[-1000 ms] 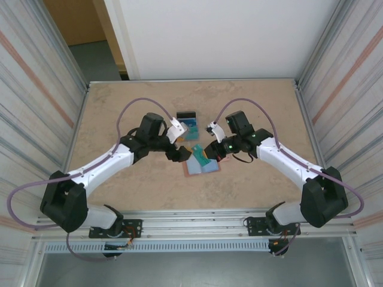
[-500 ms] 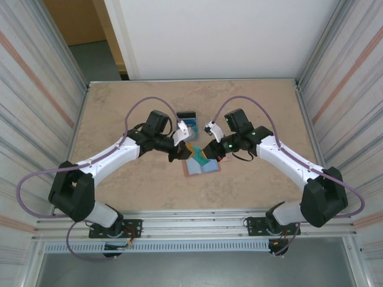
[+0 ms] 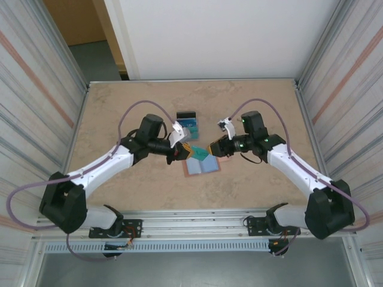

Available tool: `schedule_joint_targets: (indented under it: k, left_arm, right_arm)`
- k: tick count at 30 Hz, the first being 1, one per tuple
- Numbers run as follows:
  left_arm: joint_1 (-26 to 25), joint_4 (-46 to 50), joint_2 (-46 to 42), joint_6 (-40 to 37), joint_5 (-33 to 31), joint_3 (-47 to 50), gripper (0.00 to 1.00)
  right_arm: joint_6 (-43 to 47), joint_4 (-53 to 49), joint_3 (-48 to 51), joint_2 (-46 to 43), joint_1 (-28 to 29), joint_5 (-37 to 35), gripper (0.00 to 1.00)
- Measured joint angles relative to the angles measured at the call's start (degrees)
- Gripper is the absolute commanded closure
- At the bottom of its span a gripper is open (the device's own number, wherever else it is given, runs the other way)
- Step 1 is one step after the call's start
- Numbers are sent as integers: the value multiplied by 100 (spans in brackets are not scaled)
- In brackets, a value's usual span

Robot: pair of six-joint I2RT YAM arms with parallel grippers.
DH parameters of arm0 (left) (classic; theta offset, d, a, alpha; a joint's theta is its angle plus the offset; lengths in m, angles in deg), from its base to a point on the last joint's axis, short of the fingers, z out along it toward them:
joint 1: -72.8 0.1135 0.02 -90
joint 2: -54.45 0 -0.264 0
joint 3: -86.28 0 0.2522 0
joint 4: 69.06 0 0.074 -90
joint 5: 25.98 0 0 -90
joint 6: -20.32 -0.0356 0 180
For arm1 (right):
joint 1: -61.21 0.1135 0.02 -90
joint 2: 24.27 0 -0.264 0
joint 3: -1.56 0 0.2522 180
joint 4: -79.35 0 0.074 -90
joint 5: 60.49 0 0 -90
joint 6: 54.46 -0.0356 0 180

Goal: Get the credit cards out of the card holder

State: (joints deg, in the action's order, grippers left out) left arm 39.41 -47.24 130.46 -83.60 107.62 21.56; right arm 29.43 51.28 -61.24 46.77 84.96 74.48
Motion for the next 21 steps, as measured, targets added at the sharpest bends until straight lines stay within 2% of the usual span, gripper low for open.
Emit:
schedule_joint_targets:
  k: [5,7,13,21]
  left_arm:
    - [0,-852,-619,680,-365,590,100]
    - [0,-1202,-811,940,-466,807,100]
    - [0,-2050,-1110,1620,-509,1163,100]
    - [0,-2826,-1119,2243,-422,1314,100]
  right_arm:
    - [-422,717,435,-498,-11,7,44]
    - [-540,979,560,-634,-11,7,40]
    - [-901,1718,813,-675,-9,118,39]
    - [-1224,2553,813,-273,70,579,39]
